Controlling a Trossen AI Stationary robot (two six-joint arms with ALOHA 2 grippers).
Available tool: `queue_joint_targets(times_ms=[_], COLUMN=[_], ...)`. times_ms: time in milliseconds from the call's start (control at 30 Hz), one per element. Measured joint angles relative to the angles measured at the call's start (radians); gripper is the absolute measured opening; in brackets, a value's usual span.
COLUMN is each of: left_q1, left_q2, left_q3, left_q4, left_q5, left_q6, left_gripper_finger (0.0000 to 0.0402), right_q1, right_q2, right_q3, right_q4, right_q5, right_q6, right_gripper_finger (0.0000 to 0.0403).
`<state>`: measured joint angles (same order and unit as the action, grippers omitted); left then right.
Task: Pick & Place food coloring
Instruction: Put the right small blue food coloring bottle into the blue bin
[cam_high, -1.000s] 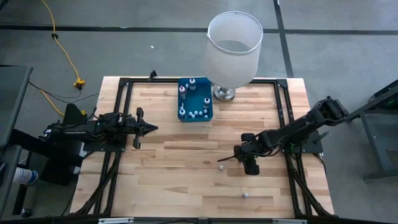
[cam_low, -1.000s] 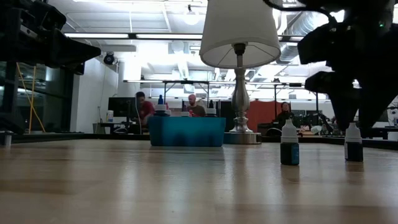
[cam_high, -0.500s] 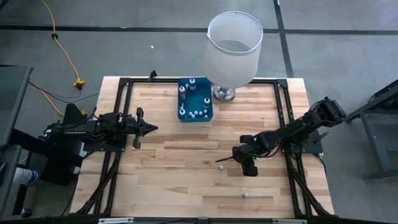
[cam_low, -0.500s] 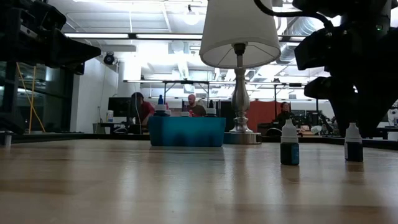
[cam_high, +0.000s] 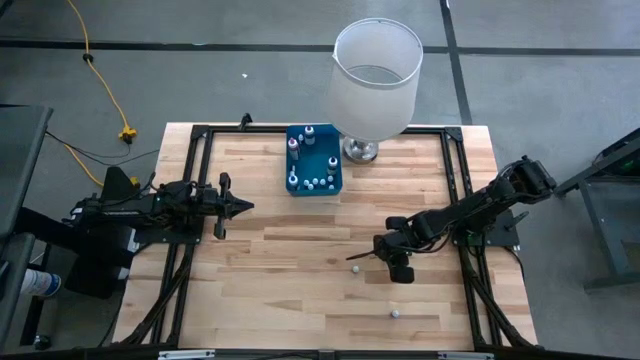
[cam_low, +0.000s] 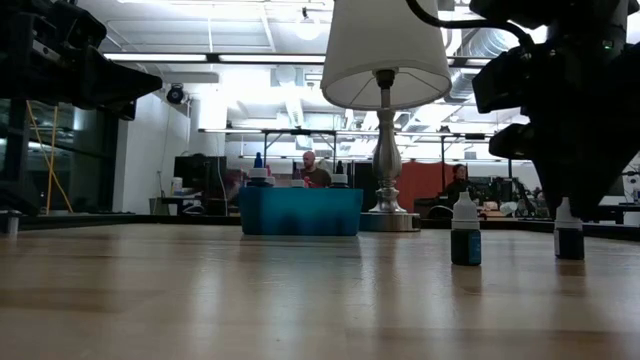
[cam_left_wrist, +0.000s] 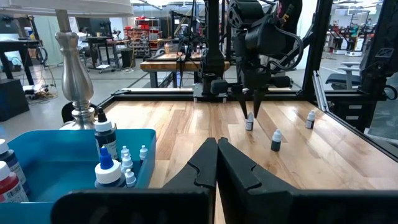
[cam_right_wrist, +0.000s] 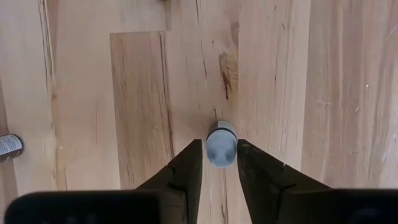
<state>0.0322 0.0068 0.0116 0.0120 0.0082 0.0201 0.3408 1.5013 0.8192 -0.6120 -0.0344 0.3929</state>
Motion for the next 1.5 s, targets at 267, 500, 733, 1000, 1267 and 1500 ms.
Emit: queue_joint_targets(times_ms=[267,500,733,1000,1267,1500], left_q1=[0.000,0.000,0.000,0.000,0.000,0.000], left_q2=[0.000,0.000,0.000,0.000,0.000,0.000], left_q3=[0.000,0.000,0.000,0.000,0.000,0.000], left_q4=[0.000,0.000,0.000,0.000,0.000,0.000], left_q5=[0.000,0.000,0.000,0.000,0.000,0.000], left_q6=[0.000,0.000,0.000,0.000,0.000,0.000], left_gripper_finger=[0.0000,0.0000,0.0000,0.0000,0.0000,0.0000], right_q1=[0.000,0.000,0.000,-0.011,-0.059,-0.137], right_q2=[0.000,-0.001,-0.001,-0.001,0.013,0.163], right_q3=[0.000,0.000,0.024,0.136,0.318,0.560], right_q4=[0.000,0.000,-0.002,-0.044,-0.145,-0.252], right_q5=[-0.001,-0.002,-0.020,-0.026,0.003,0.003], right_q6=[0.000,0.000,0.019,0.019,0.019,-0.042], right_gripper_finger=[0.0064,0.0055,0.0053,0.0054,0.0054,0.0054])
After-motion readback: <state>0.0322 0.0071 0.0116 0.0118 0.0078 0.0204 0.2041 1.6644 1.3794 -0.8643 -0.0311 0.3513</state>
